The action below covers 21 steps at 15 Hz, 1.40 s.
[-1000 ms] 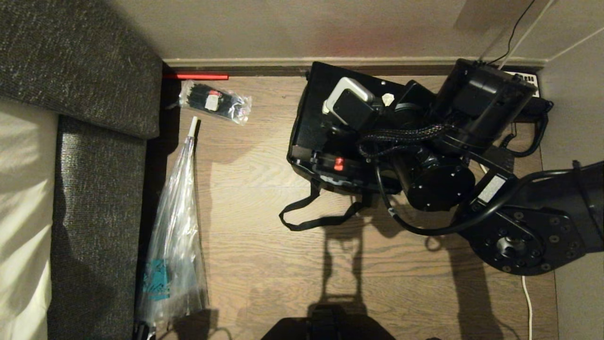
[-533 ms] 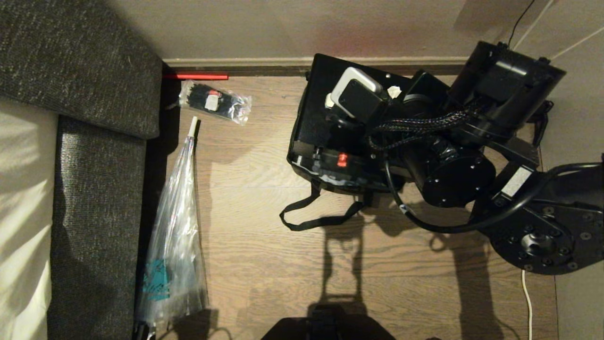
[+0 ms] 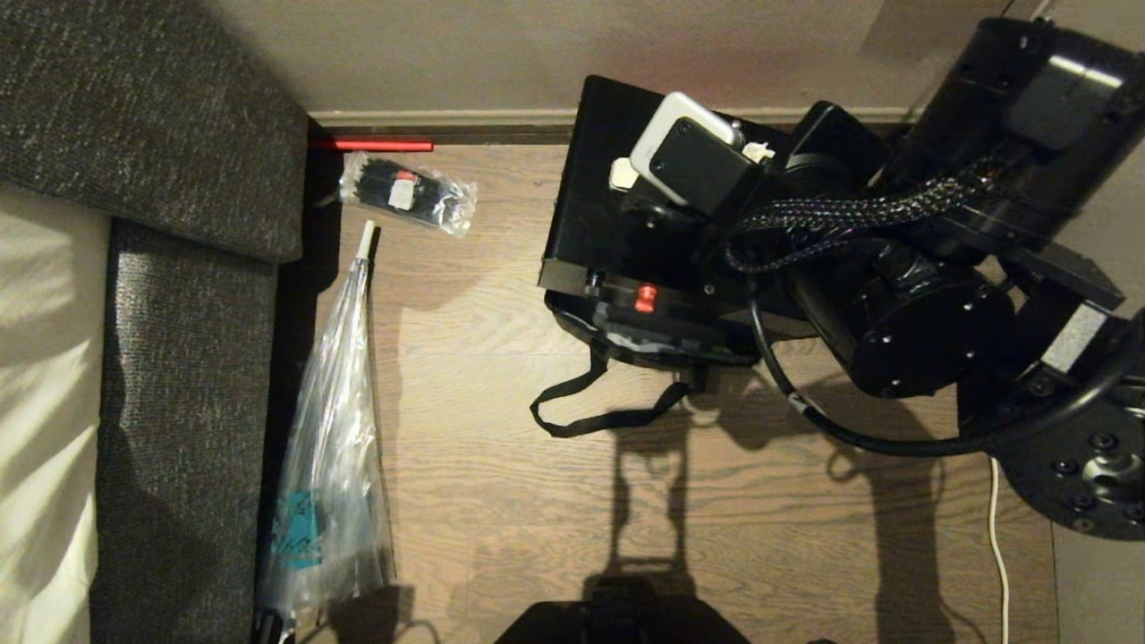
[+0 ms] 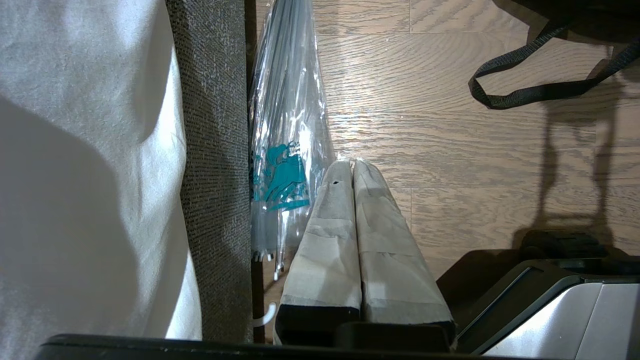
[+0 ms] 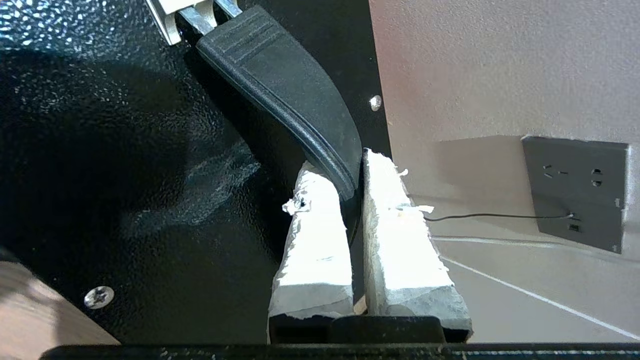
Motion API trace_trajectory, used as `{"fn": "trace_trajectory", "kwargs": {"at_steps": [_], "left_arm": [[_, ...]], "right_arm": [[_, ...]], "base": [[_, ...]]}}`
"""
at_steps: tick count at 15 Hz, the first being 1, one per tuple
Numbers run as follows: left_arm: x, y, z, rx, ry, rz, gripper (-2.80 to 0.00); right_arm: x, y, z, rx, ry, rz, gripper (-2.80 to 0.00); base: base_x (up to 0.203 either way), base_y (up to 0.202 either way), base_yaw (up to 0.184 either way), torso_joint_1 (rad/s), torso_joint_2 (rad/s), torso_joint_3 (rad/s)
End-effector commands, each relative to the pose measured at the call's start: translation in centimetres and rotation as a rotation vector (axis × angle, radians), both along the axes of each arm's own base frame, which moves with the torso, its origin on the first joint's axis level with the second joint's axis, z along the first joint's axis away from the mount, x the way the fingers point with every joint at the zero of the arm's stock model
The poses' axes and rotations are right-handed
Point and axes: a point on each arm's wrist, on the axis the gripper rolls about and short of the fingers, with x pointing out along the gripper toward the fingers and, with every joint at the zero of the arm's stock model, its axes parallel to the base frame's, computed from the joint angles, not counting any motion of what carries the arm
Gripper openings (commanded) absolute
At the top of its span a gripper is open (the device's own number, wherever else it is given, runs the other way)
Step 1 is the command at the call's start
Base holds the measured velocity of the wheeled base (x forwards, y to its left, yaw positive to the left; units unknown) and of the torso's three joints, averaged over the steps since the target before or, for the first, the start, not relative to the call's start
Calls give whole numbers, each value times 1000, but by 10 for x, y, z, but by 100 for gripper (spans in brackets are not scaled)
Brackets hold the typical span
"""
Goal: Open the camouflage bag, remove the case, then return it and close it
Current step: Lift the black box, then release the handle
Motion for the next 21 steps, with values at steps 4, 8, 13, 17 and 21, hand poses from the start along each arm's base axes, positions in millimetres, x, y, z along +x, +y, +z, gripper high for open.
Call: {"fn": "trace_trajectory", "kwargs": {"at_steps": [4,8,13,17,21], "left_arm": [[0,0,0,0,4,0,-280],[0,0,0,1,4,0,-280],[0,0,0,0,4,0,-280],[0,0,0,0,4,0,-280],[0,0,0,0,4,0,-280]], "right_arm": [[-9,-14,12,-24,-22,-35,-280],[-12,-22,19,-43,-36,-56,-280],[-1,-45,23,-92,-45,-148,-280],[7,-58,25,-118,-46,-208,-280],[11,-72,29,-129,-53,-261,-280]], "base": [[0,0,0,0,0,0],[0,0,0,0,0,0],[0,0,0,0,0,0],[0,0,0,0,0,0],[0,0,0,0,0,0]]}}
